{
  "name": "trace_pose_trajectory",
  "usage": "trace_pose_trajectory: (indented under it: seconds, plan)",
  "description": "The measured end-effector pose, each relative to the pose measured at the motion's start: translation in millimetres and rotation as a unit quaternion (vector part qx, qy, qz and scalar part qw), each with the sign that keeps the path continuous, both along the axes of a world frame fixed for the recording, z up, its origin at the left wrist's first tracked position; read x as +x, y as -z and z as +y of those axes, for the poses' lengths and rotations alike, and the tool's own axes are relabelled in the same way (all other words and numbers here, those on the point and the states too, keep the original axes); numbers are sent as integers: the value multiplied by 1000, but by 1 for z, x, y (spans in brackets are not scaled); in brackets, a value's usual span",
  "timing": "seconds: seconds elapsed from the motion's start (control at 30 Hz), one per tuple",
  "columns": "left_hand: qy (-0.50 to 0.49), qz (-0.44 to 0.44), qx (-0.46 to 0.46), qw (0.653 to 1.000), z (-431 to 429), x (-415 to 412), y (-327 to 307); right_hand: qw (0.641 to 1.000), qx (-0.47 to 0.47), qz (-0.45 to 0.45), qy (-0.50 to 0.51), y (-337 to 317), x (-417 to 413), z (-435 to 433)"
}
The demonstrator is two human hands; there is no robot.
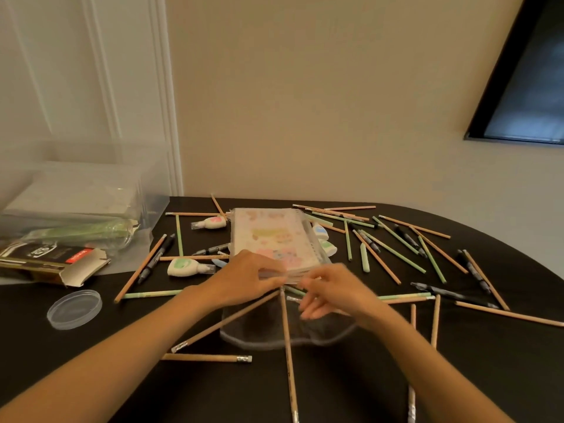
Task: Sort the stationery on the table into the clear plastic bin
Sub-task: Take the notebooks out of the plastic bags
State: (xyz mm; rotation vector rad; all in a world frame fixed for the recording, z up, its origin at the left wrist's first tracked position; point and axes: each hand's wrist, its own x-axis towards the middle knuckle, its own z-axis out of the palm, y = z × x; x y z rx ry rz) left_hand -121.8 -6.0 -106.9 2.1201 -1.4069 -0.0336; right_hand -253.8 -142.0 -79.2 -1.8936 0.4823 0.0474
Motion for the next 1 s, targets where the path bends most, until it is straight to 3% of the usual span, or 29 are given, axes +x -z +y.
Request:
trace_pose_trajectory:
  seconds: [0.07,0.1,0.13,0.17,0.23,0.27,0.33,0.5,0.63,0.7,0.8,0.87,1.0]
  plan:
    - [29,-88,69,993,9,-1,-1,993,-88,-67,39,-13,-8,-22]
    - [43,-136,101,985,13,0,-2,978,-175,-91,66,-16,-6,-35]
    - [55,-175,122,975,16,-1,-3,945,-304,-97,76,-19,-5,-48]
    - [58,-198,135,969,19,0,-5,888,-451,-79,45,-18,-3,-59]
    - [51,-237,156,958,25,4,-8,768,-630,-28,-106,-4,0,-77]
    - [49,-260,168,950,29,7,-9,733,-656,-22,-179,3,0,-81]
    - [62,-298,202,931,40,17,-9,702,-662,-39,-261,12,-3,-81]
    - [119,-432,208,870,61,28,-2,685,-649,-93,-317,19,-4,-79]
    - [163,-447,139,869,54,24,3,645,-662,-173,-341,28,-4,-85]
    - [165,-439,125,874,53,26,3,684,-640,-150,-315,29,-9,-81]
    - [137,-395,113,902,56,31,6,818,-520,-96,-227,26,-11,-76]
    - [102,-348,95,927,58,35,9,880,-441,-96,-151,27,-8,-74]
    - [-29,-146,1,989,57,31,9,940,-325,-104,-32,27,6,-70]
